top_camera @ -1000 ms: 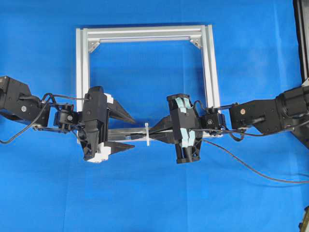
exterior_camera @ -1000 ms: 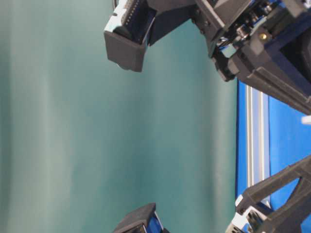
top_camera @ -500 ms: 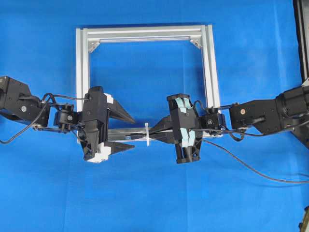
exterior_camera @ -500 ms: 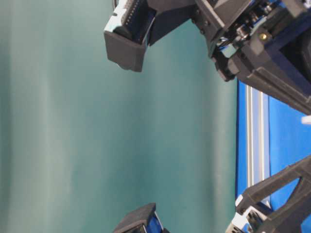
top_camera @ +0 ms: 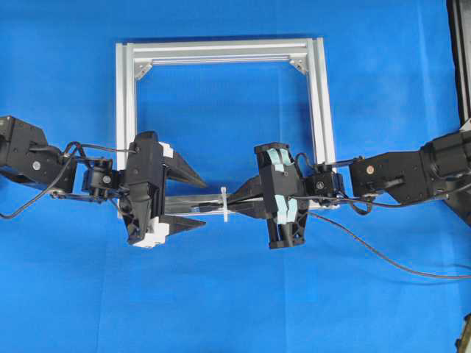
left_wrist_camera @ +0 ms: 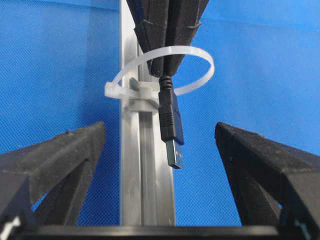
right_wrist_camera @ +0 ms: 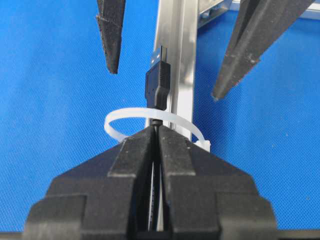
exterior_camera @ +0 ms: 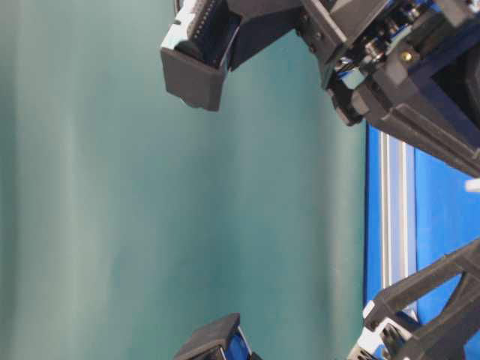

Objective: Insert the wire through the string loop located in the center.
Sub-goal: 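Close the left gripper on the USB plug beyond the loop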

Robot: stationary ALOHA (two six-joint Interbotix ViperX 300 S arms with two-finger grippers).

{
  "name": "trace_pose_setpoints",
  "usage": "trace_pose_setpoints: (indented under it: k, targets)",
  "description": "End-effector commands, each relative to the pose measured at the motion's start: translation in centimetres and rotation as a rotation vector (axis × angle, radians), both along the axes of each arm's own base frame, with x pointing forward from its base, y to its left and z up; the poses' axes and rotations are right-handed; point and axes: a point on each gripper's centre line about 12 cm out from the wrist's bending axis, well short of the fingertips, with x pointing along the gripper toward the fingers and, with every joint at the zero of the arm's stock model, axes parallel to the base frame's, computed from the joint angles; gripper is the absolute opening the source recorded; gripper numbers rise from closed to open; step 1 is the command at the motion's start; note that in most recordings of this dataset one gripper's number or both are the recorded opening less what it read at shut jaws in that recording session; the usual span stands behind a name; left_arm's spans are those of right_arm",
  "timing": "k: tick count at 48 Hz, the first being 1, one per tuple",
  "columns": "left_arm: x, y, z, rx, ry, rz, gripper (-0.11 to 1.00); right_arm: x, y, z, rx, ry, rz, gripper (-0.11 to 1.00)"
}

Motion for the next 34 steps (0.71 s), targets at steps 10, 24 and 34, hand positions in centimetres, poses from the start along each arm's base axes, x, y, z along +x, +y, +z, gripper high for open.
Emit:
trace_pose_setpoints:
  k: [10,24,34]
  targets:
    - [0.75,-0.30,1.11,0.007,-0.041,-0.012,0.39,0.26,0.11,0.71,0.000,-0.015,0.004,-0.03]
    - [0.64,-0.40,1.03,0.001,-0.037,-0.012,0.08,0.30,0.12,0.80,-0.002,-0.017,0.006,-0.03]
    - [0.65,-0.39,1.04,0.000,-0.039,-0.011,0.08,0.25,0.11,0.76,-0.002,-0.016,0.006,-0.03]
